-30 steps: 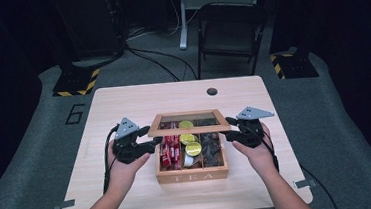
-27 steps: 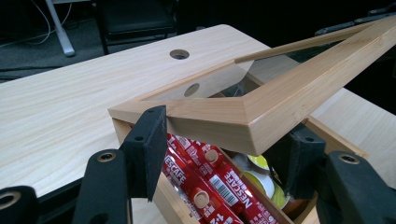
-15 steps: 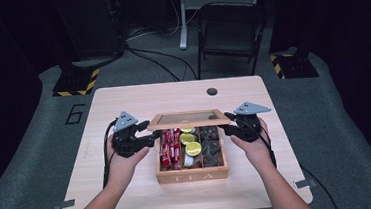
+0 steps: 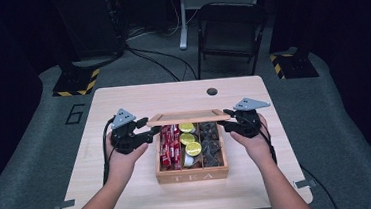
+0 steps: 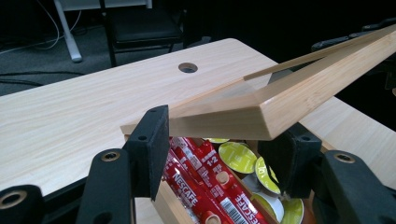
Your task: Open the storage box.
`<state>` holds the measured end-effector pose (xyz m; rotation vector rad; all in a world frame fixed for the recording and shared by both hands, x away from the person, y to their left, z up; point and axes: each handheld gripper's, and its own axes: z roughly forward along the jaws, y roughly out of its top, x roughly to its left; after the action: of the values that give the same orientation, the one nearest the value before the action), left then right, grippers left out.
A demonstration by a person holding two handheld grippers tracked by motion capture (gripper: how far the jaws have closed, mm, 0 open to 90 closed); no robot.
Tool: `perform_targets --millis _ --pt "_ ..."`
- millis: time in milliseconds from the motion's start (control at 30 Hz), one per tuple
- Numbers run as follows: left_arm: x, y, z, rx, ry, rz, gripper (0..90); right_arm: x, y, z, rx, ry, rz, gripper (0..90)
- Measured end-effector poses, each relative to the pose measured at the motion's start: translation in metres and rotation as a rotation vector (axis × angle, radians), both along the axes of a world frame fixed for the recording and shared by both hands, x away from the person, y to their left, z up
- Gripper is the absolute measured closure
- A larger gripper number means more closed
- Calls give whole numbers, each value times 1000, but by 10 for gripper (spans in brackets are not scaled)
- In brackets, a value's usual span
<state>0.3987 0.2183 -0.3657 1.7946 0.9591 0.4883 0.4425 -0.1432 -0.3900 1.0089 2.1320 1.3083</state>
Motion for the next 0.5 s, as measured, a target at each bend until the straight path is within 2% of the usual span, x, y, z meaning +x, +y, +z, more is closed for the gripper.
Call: perform_targets --millis 100,200,500 --pt "-2 -4 -9 17 1 5 438 -1 1 -2 -15 -1 6 538" --pt "-3 -4 -18 8 11 14 436 -2 2 -3 -31 -10 -2 538" --pt "-6 -2 -43 -32 51 46 437 0 0 -5 22 -16 -10 534"
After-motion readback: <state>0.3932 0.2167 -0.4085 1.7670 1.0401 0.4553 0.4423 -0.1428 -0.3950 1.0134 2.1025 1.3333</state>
